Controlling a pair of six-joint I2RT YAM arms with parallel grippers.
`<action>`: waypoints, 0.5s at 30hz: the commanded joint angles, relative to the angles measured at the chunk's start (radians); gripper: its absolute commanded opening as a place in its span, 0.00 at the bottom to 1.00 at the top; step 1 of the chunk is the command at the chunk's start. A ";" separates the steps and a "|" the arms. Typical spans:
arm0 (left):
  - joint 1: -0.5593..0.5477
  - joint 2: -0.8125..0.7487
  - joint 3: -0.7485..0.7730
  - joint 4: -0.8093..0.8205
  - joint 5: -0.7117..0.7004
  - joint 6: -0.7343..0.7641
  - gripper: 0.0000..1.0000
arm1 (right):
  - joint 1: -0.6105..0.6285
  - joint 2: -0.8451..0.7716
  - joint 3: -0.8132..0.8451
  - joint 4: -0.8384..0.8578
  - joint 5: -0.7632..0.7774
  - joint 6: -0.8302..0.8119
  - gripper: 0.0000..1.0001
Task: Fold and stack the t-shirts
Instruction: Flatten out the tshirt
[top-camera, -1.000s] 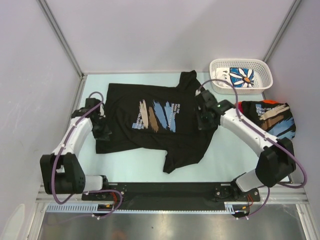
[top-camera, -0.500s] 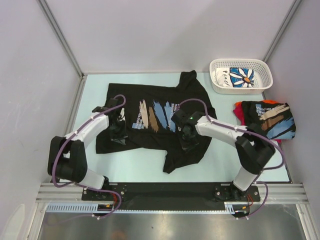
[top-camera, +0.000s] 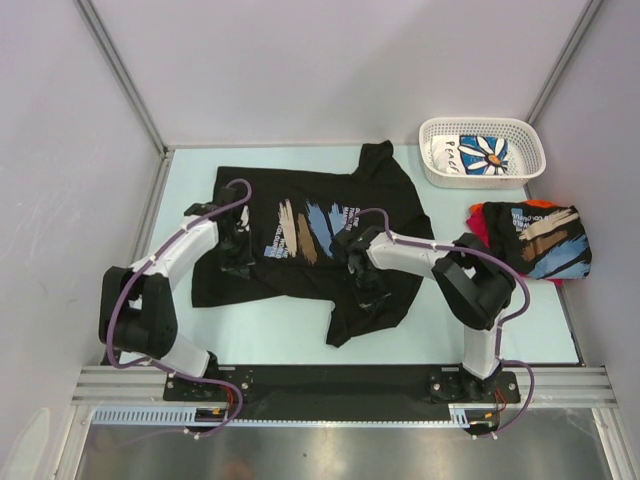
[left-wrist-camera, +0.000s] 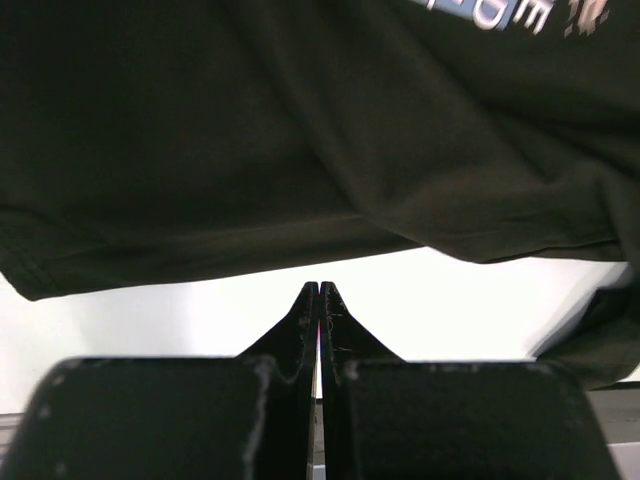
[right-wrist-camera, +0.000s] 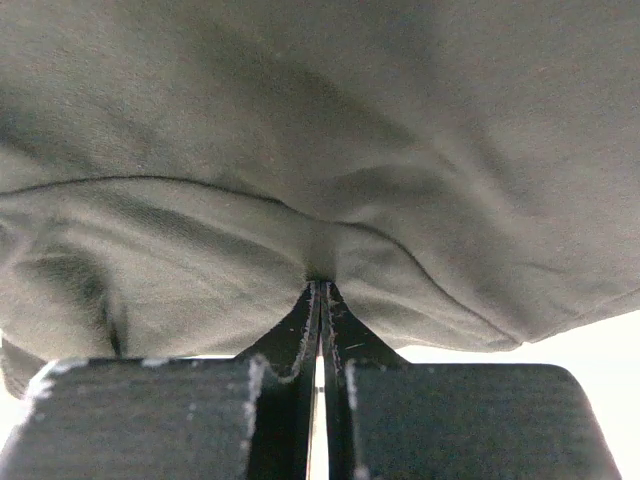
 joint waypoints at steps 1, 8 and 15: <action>0.038 0.006 0.087 -0.034 -0.022 0.016 0.00 | 0.031 0.044 0.032 -0.095 -0.001 -0.008 0.00; 0.107 0.007 0.165 -0.068 -0.036 0.051 0.00 | 0.065 0.122 0.021 -0.161 -0.049 -0.019 0.00; 0.130 0.019 0.155 -0.095 -0.063 0.051 0.00 | 0.128 0.124 -0.022 -0.202 -0.041 -0.013 0.00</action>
